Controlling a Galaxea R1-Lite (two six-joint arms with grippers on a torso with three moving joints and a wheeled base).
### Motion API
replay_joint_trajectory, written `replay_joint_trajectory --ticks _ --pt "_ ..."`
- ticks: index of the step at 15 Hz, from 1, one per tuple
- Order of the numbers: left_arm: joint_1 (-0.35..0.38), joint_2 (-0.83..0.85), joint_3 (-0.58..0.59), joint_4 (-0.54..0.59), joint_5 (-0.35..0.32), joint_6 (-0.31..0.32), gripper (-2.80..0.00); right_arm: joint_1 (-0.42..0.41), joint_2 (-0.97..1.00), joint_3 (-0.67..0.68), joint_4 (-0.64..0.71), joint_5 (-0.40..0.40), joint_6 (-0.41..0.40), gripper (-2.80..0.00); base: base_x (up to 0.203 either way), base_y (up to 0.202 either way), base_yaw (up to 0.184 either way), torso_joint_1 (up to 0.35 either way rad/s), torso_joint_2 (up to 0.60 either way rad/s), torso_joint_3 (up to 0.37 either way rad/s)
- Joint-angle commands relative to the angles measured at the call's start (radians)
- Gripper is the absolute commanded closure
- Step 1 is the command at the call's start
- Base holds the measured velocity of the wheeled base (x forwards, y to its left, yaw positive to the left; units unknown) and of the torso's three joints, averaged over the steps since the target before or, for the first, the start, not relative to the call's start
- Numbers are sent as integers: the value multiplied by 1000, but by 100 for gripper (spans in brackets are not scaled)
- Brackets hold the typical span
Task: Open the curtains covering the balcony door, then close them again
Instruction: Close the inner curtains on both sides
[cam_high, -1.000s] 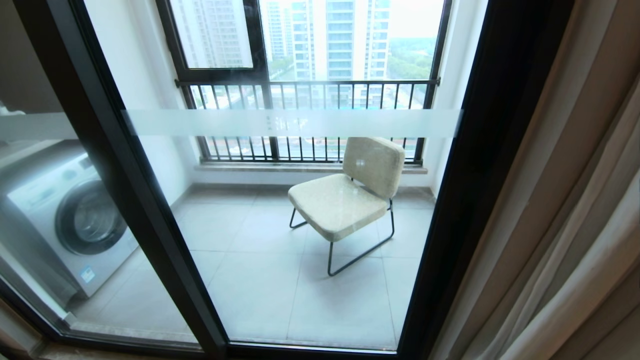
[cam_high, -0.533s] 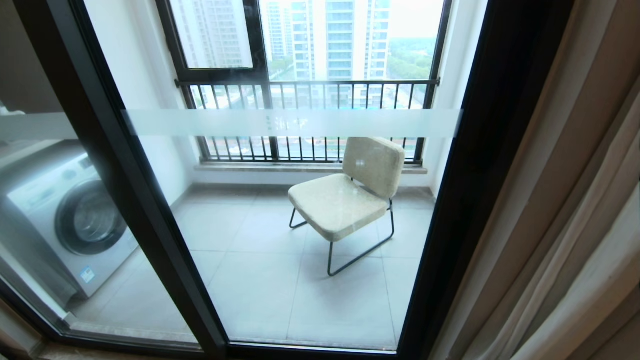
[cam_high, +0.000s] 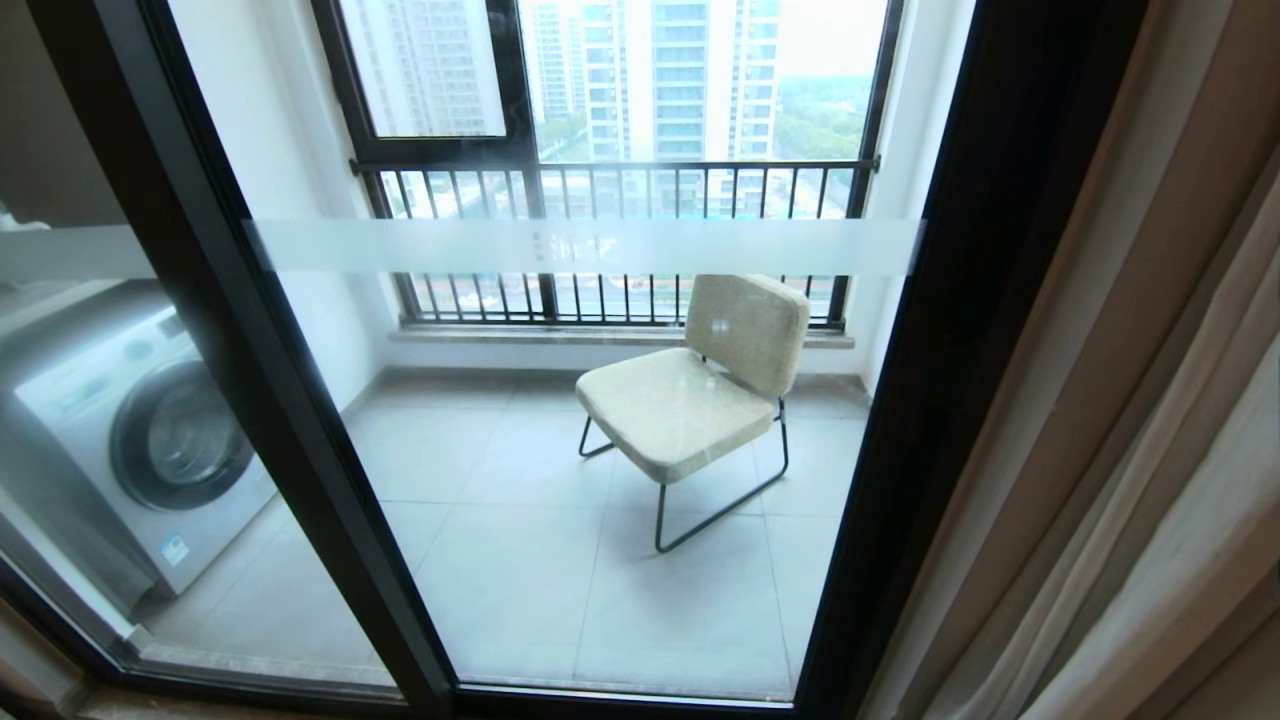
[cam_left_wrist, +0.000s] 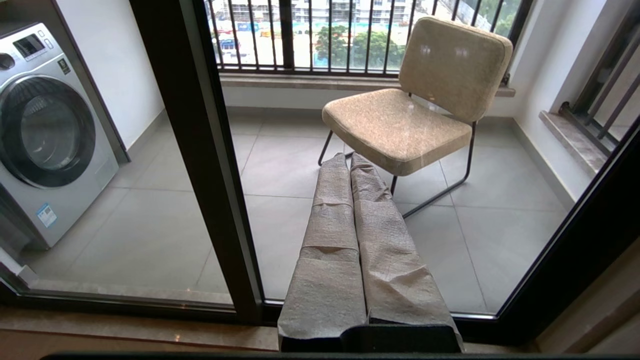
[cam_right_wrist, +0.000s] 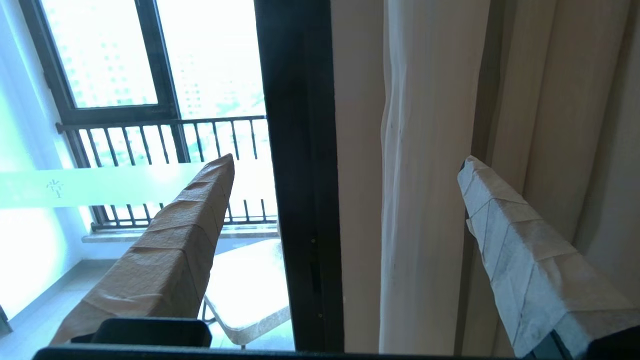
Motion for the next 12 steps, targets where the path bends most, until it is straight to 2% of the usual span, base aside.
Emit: replay_joint_trajectory --ticks 1,3,10,11,12 --pt "0 0 0 0 1 -1 0 0 -137 61 16 3 -14 -280 0 0 0 0 0 0" --pt "0 0 0 0 1 -1 0 0 -163 77 50 4 -20 -280 0 0 0 0 0 0" --pt "0 0 0 0 1 -1 0 1 -174 91 49 7 -22 -275 0 0 0 0 0 0" --pt "0 0 0 0 1 -1 0 1 -177 96 49 7 -21 0 0 0 0 0 0 0" --pt "0 0 0 0 1 -1 0 1 -179 99 49 7 -20 0 0 0 0 0 0 0"
